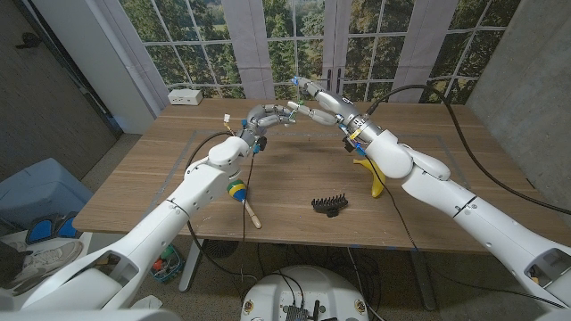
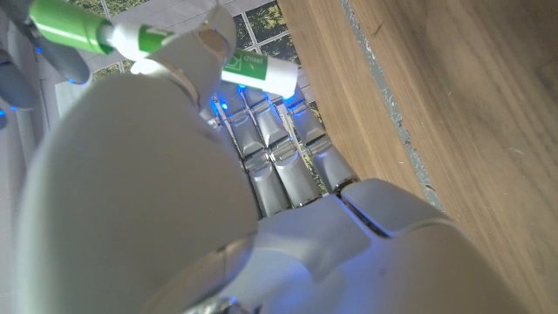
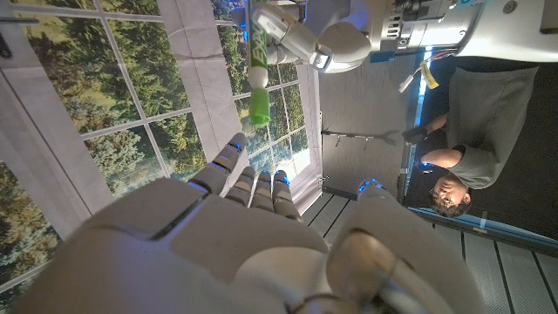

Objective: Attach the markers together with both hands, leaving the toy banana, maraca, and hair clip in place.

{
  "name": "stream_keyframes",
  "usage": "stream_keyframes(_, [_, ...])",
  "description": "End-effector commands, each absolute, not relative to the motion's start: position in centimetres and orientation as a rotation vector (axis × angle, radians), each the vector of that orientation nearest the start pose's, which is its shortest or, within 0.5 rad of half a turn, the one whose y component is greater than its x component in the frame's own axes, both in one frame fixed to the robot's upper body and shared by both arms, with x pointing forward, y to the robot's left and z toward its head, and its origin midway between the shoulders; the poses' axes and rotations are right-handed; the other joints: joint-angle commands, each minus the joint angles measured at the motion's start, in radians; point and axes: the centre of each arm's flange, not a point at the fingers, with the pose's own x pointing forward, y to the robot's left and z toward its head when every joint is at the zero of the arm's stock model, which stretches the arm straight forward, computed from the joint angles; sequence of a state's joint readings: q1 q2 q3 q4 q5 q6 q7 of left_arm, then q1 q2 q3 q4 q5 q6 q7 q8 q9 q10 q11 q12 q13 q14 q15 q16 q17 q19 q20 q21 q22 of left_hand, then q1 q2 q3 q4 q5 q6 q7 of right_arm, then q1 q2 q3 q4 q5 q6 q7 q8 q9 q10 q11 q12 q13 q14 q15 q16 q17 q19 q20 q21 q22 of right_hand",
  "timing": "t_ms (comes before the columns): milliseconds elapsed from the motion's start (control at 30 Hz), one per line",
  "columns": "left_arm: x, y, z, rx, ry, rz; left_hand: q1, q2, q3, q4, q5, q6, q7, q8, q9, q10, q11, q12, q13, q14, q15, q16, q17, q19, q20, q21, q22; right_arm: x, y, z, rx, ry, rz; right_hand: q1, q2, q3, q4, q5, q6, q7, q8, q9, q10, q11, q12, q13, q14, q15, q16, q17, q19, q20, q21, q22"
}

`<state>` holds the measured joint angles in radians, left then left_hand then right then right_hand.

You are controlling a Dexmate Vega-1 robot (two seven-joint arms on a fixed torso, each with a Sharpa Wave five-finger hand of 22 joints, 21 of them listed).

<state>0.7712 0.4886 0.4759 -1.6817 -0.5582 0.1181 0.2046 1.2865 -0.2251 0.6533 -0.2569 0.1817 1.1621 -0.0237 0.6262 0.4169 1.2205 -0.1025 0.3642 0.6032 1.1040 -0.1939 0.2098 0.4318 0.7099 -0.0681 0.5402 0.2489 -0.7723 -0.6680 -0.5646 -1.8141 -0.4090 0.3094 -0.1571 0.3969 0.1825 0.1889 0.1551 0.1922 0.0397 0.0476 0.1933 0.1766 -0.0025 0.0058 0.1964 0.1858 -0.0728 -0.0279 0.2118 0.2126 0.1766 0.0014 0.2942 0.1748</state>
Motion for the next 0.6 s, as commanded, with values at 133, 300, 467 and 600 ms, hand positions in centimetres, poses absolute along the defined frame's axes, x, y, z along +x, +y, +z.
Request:
stream_keyframes(133, [61.8,16.1,4.2,-0.014,-0.399,-0.313,0.014,0.0,0.023,0.047,0.011,-0.024,-0.007,0.003,0.01,0.072,-0.075,0.311,0.112,-0.014,-0.044,-0.004,-0.003,-0.007,-0.071,0.012,0.002,52.1,-9.1,6.4,-1.096,-1.248,0.254,-0.065,0.016,0.006,0.028,0.018,-0.001,-0.007,-0.002,0.003,-0.001,-0.007,0.0,0.003,-0.009,-0.02,0.003,0.007,0.001,-0.035,-0.009,0.005])
stream_keyframes(300, [62.3,15.9,3.9,-0.1,-0.363,-0.387,0.005,0.026,0.013,0.066,0.024,-0.087,-0.007,-0.014,0.019,0.039,-0.09,0.253,0.092,-0.015,-0.049,0.01,0.005,-0.021,-0.074,0.034,0.017,52.8,-8.3,6.3,-1.057,-1.215,0.299,-0.092,0.017,0.015,0.029,0.027,-0.026,0.002,-0.012,0.003,-0.022,-0.006,-0.008,0.002,-0.026,-0.013,-0.004,0.007,0.0,-0.045,-0.015,0.004])
stream_keyframes(467, [62.8,15.7,3.5,-0.184,-0.345,-0.456,0.001,0.034,-0.004,0.069,0.036,-0.105,-0.013,-0.015,0.031,0.057,-0.09,0.23,0.097,-0.024,-0.05,0.027,0.027,-0.04,-0.075,0.065,0.04,53.6,-7.9,6.2,-1.031,-1.195,0.318,-0.098,0.017,0.019,0.028,0.029,-0.029,0.004,-0.012,0.003,-0.026,-0.002,-0.009,0.002,-0.027,-0.012,-0.004,0.006,0.0,-0.046,-0.017,0.003])
stream_keyframes(600, [63.1,15.7,3.2,-0.265,-0.33,-0.511,-0.008,0.069,-0.036,0.086,0.077,-0.11,-0.007,-0.04,0.003,0.078,-0.086,0.182,0.06,-0.025,-0.05,0.065,0.082,-0.059,-0.078,0.112,0.066,54.4,-7.8,6.2,-1.0,-1.172,0.332,-0.102,0.017,0.022,0.026,0.031,-0.026,0.003,-0.01,0.002,-0.021,-0.002,-0.007,0.002,-0.023,-0.011,-0.003,0.006,0.004,-0.046,-0.018,0.003])
